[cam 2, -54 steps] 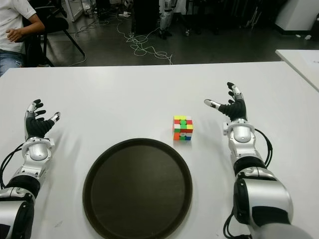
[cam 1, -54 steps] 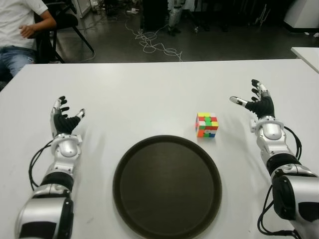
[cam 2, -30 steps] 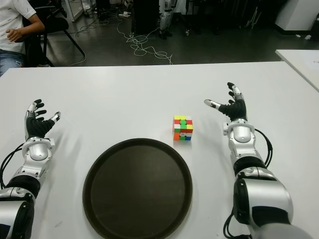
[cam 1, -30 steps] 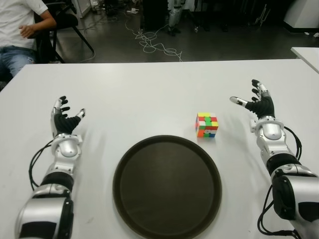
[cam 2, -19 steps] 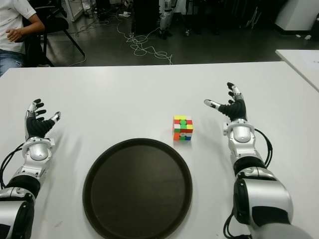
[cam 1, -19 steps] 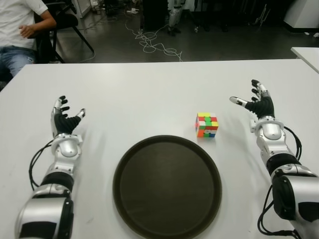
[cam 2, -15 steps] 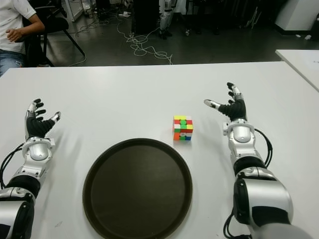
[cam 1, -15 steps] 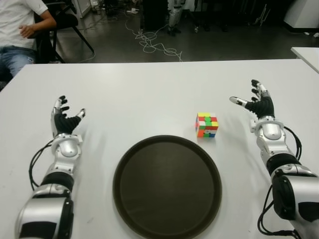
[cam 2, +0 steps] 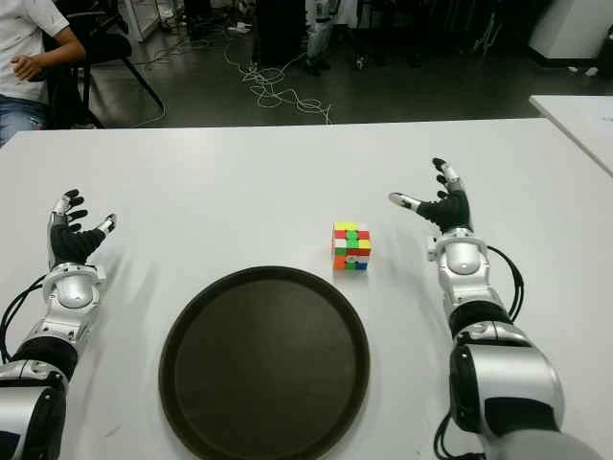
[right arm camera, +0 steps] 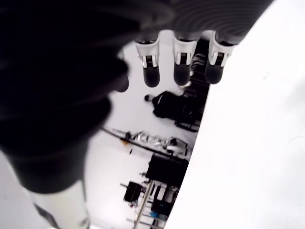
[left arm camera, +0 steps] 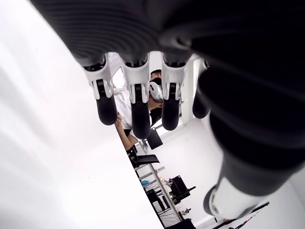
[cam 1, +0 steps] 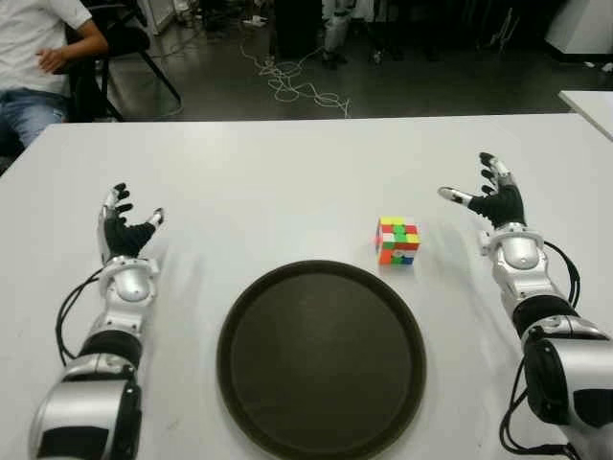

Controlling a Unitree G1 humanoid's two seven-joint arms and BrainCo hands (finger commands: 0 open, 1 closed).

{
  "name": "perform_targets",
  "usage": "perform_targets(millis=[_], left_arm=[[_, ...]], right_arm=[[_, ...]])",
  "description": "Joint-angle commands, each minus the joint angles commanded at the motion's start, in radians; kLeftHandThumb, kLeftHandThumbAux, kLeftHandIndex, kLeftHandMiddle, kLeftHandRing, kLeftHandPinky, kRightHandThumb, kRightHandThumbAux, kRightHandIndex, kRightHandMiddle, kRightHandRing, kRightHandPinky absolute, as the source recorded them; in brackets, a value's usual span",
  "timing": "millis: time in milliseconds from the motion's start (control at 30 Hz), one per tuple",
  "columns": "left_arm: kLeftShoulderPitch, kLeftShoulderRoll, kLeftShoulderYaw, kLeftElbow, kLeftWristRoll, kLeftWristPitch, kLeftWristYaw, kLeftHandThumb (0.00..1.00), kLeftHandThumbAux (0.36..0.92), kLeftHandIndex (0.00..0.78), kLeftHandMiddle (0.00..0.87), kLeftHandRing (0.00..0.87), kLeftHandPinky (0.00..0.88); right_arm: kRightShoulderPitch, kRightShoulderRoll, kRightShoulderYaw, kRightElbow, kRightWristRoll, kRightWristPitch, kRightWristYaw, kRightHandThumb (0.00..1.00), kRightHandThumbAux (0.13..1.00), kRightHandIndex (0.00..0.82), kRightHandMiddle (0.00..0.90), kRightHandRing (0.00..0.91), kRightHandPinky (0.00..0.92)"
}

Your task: Pick up the Rubik's Cube and put it in the plate

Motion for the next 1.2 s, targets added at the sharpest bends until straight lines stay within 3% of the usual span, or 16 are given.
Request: perform_targets(millis=[400, 800, 867, 1000, 1200], left_arm=[[0.002, -0.001, -0.002, 0.000, 0.004, -0.001, 0.011, 0.003, 0.794, 0.148, 0.187, 0.202, 0.225], [0.000, -0.004, -0.002, 0.000, 0.002, 0.013, 0.011, 0.003, 0.775, 0.130, 0.181, 0.192, 0.198], [-0.001, -0.006, -0.002, 0.000, 0.001, 0.018, 0.012, 0.003, 0.778, 0.133, 0.189, 0.200, 0.210], [-0.004, -0.009, 0.000, 0.002, -0.001, 0.022, 0.013, 0.005, 0.799, 0.147, 0.233, 0.266, 0.316], [-0.007, -0.013, -0.001, 0.003, 0.000, 0.026, 0.020, 0.007, 0.769, 0.142, 0.215, 0.238, 0.268]], right_arm=[[0.020, -0.012, 0.075, -0.012, -0.062, -0.110, 0.010, 0.000, 0.731, 0.045, 0.035, 0.010, 0.006], [0.029, -0.018, 0.089, -0.022, -0.046, -0.157, 0.119, 0.000, 0.800, 0.037, 0.022, 0.000, 0.000], [0.031, -0.023, 0.092, -0.028, -0.048, -0.167, 0.137, 0.000, 0.812, 0.036, 0.021, 0.000, 0.000], [0.035, -0.033, 0.098, -0.041, -0.051, -0.186, 0.161, 0.000, 0.808, 0.039, 0.021, 0.000, 0.000], [0.039, -0.042, 0.097, -0.060, -0.041, -0.204, 0.208, 0.000, 0.787, 0.047, 0.021, 0.000, 0.000]])
